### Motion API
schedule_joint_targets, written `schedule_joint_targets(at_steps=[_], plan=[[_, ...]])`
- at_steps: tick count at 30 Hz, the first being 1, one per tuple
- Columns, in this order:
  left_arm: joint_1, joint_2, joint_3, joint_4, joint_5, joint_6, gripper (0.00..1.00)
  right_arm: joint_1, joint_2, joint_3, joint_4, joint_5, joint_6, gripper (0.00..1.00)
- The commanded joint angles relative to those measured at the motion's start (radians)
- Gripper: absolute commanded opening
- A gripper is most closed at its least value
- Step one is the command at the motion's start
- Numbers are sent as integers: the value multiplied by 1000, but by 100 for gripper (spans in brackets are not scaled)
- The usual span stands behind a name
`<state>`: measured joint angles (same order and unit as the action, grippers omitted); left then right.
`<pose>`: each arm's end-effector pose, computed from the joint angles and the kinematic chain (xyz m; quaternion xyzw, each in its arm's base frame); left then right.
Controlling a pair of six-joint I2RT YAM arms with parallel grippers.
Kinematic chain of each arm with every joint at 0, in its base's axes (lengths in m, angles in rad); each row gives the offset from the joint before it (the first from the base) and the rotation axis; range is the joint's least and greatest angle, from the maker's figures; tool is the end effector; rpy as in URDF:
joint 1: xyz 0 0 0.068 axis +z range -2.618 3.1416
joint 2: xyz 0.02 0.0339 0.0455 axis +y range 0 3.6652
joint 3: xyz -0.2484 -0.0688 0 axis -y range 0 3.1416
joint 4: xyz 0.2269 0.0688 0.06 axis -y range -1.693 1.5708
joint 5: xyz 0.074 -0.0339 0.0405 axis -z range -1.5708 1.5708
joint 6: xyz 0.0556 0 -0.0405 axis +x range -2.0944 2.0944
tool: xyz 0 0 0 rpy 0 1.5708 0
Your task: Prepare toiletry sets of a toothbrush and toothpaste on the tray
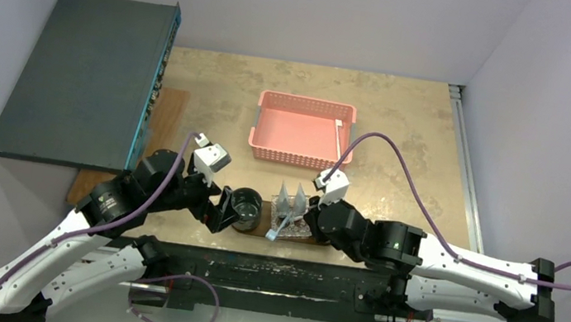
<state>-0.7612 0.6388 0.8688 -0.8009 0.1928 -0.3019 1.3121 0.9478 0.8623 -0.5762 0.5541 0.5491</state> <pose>0.0911 -0.1015 0.3023 0.2438 0.8401 -0.3147 0.3685 0.0799 0.1877 0.2811 -0.2103 0.8468 0.1919 0.4494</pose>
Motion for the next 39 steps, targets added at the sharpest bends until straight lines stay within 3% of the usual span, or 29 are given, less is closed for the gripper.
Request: schedule_joint_targets(at_steps=[1,25,32,39], plan=[[2,0,-1,26,-10,18,100,40,-5,-13,35,114,50,0],[2,13,1,27,-6,24,100,167,31,-68,26,262,159,3],[2,20,3,28,-4,25,100,188,24,-59,-16,297,189,22],[2,21,3,28,-4,26,100,204,13,-49,-41,316,209,30]])
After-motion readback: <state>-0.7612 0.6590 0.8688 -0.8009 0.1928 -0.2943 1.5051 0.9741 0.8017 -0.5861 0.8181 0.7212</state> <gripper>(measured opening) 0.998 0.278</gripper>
